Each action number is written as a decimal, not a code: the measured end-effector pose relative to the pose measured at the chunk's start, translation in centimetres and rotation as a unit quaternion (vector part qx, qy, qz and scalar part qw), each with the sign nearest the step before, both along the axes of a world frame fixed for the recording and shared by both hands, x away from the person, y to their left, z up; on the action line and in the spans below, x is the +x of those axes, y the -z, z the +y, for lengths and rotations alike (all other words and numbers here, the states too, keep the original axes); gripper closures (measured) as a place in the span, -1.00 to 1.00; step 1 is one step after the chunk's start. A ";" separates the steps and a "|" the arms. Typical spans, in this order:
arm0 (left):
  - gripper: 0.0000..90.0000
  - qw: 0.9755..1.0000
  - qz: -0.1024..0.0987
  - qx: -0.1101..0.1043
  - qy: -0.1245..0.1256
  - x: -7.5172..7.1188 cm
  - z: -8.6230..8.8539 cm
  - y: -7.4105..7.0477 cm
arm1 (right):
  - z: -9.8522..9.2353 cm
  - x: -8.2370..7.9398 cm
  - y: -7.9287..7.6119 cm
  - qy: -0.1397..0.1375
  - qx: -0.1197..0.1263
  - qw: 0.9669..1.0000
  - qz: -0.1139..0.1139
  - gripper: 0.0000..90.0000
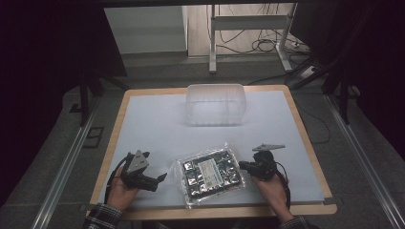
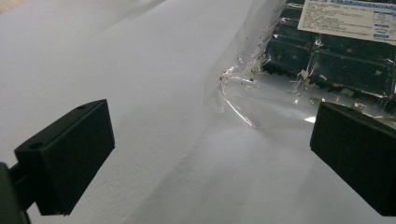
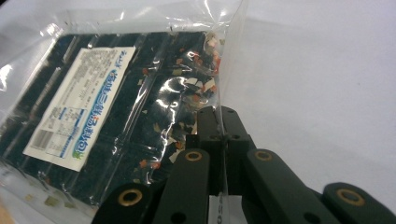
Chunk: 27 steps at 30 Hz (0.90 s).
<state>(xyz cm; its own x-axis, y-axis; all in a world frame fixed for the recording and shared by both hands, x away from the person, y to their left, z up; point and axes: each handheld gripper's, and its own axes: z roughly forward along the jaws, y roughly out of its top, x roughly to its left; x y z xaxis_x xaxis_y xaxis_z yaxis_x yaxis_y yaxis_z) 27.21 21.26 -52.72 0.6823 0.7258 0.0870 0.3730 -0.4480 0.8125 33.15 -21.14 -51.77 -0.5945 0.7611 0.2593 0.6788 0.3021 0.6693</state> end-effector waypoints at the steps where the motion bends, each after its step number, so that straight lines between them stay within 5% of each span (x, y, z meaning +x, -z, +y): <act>1: -1.00 1.000 0.000 0.000 0.000 0.0 0.0 0.0 | 0.0 0.0 -0.1 0.000 0.003 1.000 0.001 0.97; 9: -1.00 1.000 -0.002 0.000 0.001 0.0 0.0 -0.1 | -0.5 -0.4 -1.9 0.000 0.044 0.999 0.001 0.97; 27: -1.00 1.000 -0.005 -0.002 0.004 -0.1 -0.1 -0.1 | -0.5 -0.3 -6.6 -0.024 0.091 0.995 -0.021 0.97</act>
<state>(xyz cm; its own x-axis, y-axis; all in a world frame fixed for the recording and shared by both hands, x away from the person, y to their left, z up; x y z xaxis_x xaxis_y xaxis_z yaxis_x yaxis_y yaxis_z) 27.15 21.18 -52.63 0.6877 0.7203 0.0903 0.3614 -0.4476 0.8180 32.90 -21.68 -45.21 -0.6429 0.6738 0.3643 0.6366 0.2056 0.7432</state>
